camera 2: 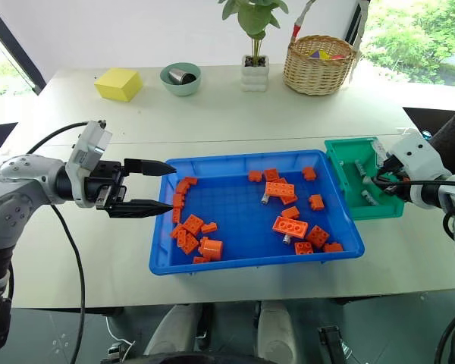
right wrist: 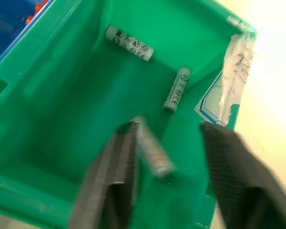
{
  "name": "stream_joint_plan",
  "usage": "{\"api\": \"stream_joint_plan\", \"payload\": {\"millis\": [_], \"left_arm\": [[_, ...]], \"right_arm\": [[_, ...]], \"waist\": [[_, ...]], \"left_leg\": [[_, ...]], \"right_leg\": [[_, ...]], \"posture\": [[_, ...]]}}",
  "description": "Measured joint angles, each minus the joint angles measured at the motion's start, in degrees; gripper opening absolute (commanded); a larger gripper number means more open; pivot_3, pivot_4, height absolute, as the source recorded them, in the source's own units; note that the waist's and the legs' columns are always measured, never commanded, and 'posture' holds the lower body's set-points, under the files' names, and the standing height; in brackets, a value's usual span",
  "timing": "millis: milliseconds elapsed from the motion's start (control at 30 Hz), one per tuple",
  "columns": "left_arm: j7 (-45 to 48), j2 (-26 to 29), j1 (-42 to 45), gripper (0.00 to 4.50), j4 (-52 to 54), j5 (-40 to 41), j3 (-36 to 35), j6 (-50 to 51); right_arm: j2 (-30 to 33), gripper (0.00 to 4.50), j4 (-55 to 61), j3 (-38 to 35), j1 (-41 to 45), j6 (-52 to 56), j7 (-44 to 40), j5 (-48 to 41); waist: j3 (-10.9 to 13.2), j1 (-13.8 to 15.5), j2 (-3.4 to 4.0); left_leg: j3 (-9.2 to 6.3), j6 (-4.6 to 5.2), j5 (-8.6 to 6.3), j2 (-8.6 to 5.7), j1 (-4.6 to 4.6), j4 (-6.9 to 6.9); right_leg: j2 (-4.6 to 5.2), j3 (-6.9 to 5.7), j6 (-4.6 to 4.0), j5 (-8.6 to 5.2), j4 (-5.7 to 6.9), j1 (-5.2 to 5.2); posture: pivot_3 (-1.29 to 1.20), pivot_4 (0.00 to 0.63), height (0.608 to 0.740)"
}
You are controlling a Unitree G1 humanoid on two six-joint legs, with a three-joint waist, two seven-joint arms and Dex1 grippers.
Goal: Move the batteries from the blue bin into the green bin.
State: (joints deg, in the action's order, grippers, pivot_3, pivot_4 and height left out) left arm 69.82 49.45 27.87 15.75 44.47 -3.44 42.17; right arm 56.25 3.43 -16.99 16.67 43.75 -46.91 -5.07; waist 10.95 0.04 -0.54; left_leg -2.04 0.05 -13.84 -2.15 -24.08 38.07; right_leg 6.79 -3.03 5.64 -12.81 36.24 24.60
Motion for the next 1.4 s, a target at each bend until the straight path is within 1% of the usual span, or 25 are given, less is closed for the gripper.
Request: {"api": "stream_joint_plan", "payload": {"millis": [33,200,300,400,467,533,600,733,833,967,1067,1133,1267,1300,1333,1400], "left_arm": [[0.0,-0.1,0.0,4.5,0.0,0.0,0.0,0.0],[-0.1,-0.2,0.0,4.5,0.0,0.0,0.0,0.0],[-0.5,-0.3,0.0,4.5,0.2,0.0,0.0,0.0],[-1.2,-0.4,0.0,4.5,0.3,0.0,0.0,0.0],[-1.3,-0.6,0.1,4.5,0.3,0.0,0.0,0.0],[-1.4,-0.7,0.1,4.5,0.2,0.0,0.0,0.0],[-1.5,-0.7,0.4,4.5,0.1,0.0,0.0,0.0],[-1.5,-0.7,1.4,4.5,0.2,0.0,-0.1,0.0],[-1.6,-0.6,1.3,4.5,0.3,0.0,-0.1,0.0],[-2.1,-0.5,0.7,4.5,1.0,0.0,-0.4,0.0],[-2.8,-0.4,-1.0,4.5,2.0,0.0,-1.0,0.1],[-3.2,-0.4,-1.6,4.5,2.6,0.2,-1.6,0.1],[-3.7,-0.2,-1.7,4.5,2.9,0.7,-2.0,0.1],[-3.8,-0.2,-1.7,4.5,2.9,0.8,-2.0,0.1],[-3.8,-0.2,-1.8,4.5,2.9,0.9,-2.0,0.1],[-3.8,-0.2,-1.8,4.5,2.9,1.1,-2.0,0.1]], "right_arm": [[-0.2,4.02,-0.4,0.1,0.8,0.2,0.6,-0.4],[-0.3,4.02,-0.8,0.4,6.9,2.2,1.1,-3.3],[-2.8,4.02,3.9,1.2,11.4,4.7,0.3,-7.6],[-6.1,4.02,9.4,5.9,14.4,6.9,-0.9,-11.8],[-7.9,4.02,10.3,10.6,15.7,7.1,-1.7,-12.6],[-8.3,4.02,10.1,16.0,16.0,6.2,-3.3,-12.4],[-8.1,4.02,9.3,21.6,16.1,2.9,-6.8,-11.4],[-7.8,4.02,4.2,29.5,16.7,-5.9,-14.0,-8.8],[-7.8,4.02,-2.9,32.8,19.5,-12.7,-17.8,-5.2],[-8.1,4.02,-11.9,35.4,23.8,-19.9,-21.0,-1.2],[-9.6,4.02,-17.5,36.6,24.7,-23.8,-22.0,1.5],[-10.8,4.02,-19.9,37.0,24.7,-25.5,-22.9,2.4],[-11.0,4.02,-21.0,36.9,25.0,-26.8,-23.8,3.0],[-11.1,3.5,-21.2,36.8,25.0,-26.9,-23.8,3.2],[-11.5,3.2,-21.3,36.6,25.1,-27.0,-23.8,3.2],[-12.2,2.2,-22.0,36.6,25.1,-26.7,-23.8,3.6]], "waist": [[0.0,0.1,0.0],[0.0,0.2,0.0],[0.0,0.1,0.0],[0.0,0.2,-0.01],[0.0,0.2,-0.02],[0.0,0.7,-0.03],[0.0,0.7,-0.05],[0.0,0.5,-0.06],[0.0,0.3,-0.06],[0.0,-0.1,-0.07],[0.0,-0.4,-0.07],[0.0,-0.6,-0.07],[0.0,-0.6,-0.07],[0.0,-0.7,-0.07],[0.0,-0.7,-0.08],[0.0,-0.7,-0.07]], "left_leg": [[0.01,0.0,0.0,0.0,0.0,0.0],[0.01,0.0,0.0,0.0,0.0,0.0],[-0.03,0.01,-0.01,0.03,0.0,-0.01],[-0.08,0.02,-0.01,0.03,0.0,-0.01],[-0.12,0.02,-0.01,0.01,-0.01,0.0],[-0.13,0.02,-0.01,-0.02,-0.04,0.01],[-0.09,0.02,-0.01,-0.05,-0.08,0.02],[-0.02,0.02,-0.01,-0.04,-0.06,0.02],[-0.01,0.03,-0.01,-0.02,-0.04,0.02],[-0.01,0.02,-0.01,-0.01,-0.03,0.02],[-0.02,0.02,-0.01,-0.02,-0.03,0.02],[-0.02,0.02,-0.01,-0.02,-0.03,0.02],[-0.03,0.02,-0.01,-0.02,-0.02,0.02],[-0.04,0.02,-0.01,-0.02,-0.02,0.02],[-0.03,0.02,-0.01,-0.02,-0.01,0.02],[-0.03,0.02,-0.01,-0.02,-0.01,0.02]], "right_leg": [[0.0,0.0,0.0,0.0,0.0,0.0],[0.0,0.0,-0.01,-0.01,-0.01,0.0],[-0.02,0.0,0.01,0.01,-0.01,0.0],[-0.02,-0.01,0.03,0.01,-0.01,0.0],[-0.01,0.0,0.02,0.01,-0.03,0.0],[0.0,-0.01,0.01,0.0,-0.05,-0.01],[0.0,-0.02,0.03,0.0,-0.08,-0.01],[0.01,-0.01,0.05,0.01,-0.07,-0.01],[-0.01,-0.02,0.04,0.02,-0.04,0.01],[-0.02,-0.02,0.04,0.02,-0.04,0.01],[-0.01,-0.02,0.06,0.02,-0.03,0.01],[-0.01,-0.01,0.06,0.03,-0.02,0.01],[-0.01,-0.01,0.06,0.03,-0.02,0.01],[-0.01,-0.02,0.06,0.03,-0.02,0.0],[-0.01,-0.01,0.06,0.03,-0.02,0.0],[-0.01,-0.01,0.06,0.03,-0.02,0.0]], "posture": [[0.0,0.15,0.702],[0.0,0.15,0.702],[0.0,0.15,0.702],[0.0,0.15,0.702],[0.0,0.15,0.702],[0.0,0.15,0.702],[0.0,0.15,0.702],[0.0,0.15,0.702],[0.0,0.15,0.702],[0.0,0.15,0.702],[0.0,0.15,0.702],[0.0,0.15,0.702],[0.0,0.15,0.702],[0.0,0.15,0.702],[0.0,0.15,0.702],[0.0,0.15,0.702]]}}
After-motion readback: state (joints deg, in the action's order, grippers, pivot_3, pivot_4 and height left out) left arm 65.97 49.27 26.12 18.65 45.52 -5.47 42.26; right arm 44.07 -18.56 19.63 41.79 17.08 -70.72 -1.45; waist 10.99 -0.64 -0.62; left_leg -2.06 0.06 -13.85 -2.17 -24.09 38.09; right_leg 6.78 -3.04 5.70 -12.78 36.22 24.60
